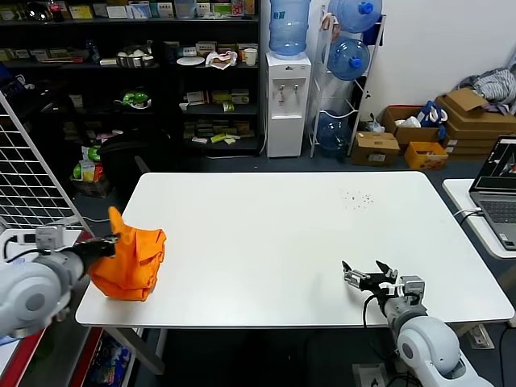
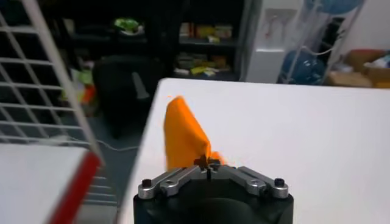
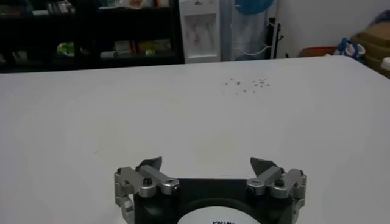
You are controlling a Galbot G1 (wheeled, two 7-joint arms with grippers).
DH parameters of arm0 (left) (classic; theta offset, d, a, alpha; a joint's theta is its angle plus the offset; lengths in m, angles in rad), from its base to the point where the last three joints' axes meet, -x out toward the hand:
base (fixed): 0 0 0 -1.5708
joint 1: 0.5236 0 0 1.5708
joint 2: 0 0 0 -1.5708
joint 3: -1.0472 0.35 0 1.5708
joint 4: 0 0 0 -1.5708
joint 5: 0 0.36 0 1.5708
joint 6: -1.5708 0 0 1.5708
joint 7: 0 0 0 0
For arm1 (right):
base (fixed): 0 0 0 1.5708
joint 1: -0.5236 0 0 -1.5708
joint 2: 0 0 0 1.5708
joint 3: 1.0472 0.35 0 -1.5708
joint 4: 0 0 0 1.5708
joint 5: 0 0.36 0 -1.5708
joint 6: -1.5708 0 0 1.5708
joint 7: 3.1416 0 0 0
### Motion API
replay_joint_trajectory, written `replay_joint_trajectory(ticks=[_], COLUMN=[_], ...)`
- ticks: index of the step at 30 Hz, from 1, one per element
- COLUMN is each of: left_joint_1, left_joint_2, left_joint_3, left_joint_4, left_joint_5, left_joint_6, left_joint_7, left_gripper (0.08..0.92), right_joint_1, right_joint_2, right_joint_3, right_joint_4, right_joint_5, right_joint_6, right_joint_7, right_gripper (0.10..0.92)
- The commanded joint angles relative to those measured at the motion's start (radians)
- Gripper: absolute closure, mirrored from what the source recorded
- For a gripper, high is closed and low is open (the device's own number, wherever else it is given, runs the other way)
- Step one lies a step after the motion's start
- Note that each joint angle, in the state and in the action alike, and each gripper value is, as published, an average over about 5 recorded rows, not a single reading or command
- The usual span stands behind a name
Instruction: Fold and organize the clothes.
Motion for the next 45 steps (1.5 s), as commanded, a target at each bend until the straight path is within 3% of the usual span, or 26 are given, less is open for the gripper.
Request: replay_joint_trajectory(ticks=[1,5,8,11,15,31,36,41,45], left_joint_1=[-0.582,-0.636,-0.637,-0.63,-0.621,-0.593,-0.576,-0.525,-0.443], left_joint_2=[-0.653,-0.906,-1.054,-1.152,-1.212,-1.24,-1.234,-1.169,-1.028], left_joint_3=[0.594,0.682,0.71,0.719,0.719,0.715,0.695,0.642,0.56], left_joint_4=[-0.02,0.185,0.319,0.432,0.522,0.558,0.496,0.327,0.186], left_joint_5=[-0.128,-0.074,-0.017,0.046,0.119,0.227,0.229,0.219,0.247], left_joint_6=[-0.052,-0.053,-0.051,-0.051,-0.052,-0.081,-0.095,-0.092,-0.091], left_joint_7=[-0.237,-0.234,-0.22,-0.197,-0.172,-0.163,-0.164,-0.187,-0.166], left_gripper=[0.908,0.908,0.908,0.908,0.908,0.908,0.891,0.765,0.653], right_joint_1=[-0.093,-0.143,-0.175,-0.198,-0.216,-0.228,-0.286,-0.324,-0.318], right_joint_2=[0.066,0.081,0.084,0.084,0.085,0.074,0.035,-0.02,-0.056], right_joint_3=[0.089,0.145,0.187,0.22,0.24,0.24,0.286,0.324,0.321], right_joint_4=[0.069,0.106,0.13,0.147,0.158,0.189,0.228,0.231,0.216], right_joint_5=[-0.023,-0.021,-0.013,-0.003,0.005,0.018,0.003,-0.02,-0.022], right_joint_6=[-0.017,-0.024,-0.026,-0.026,-0.024,-0.011,0.097,0.248,0.311], right_joint_7=[0.018,0.022,0.023,0.023,0.022,0.015,-0.073,-0.214,-0.261], right_gripper=[0.104,0.104,0.104,0.104,0.104,0.104,0.104,0.104,0.104])
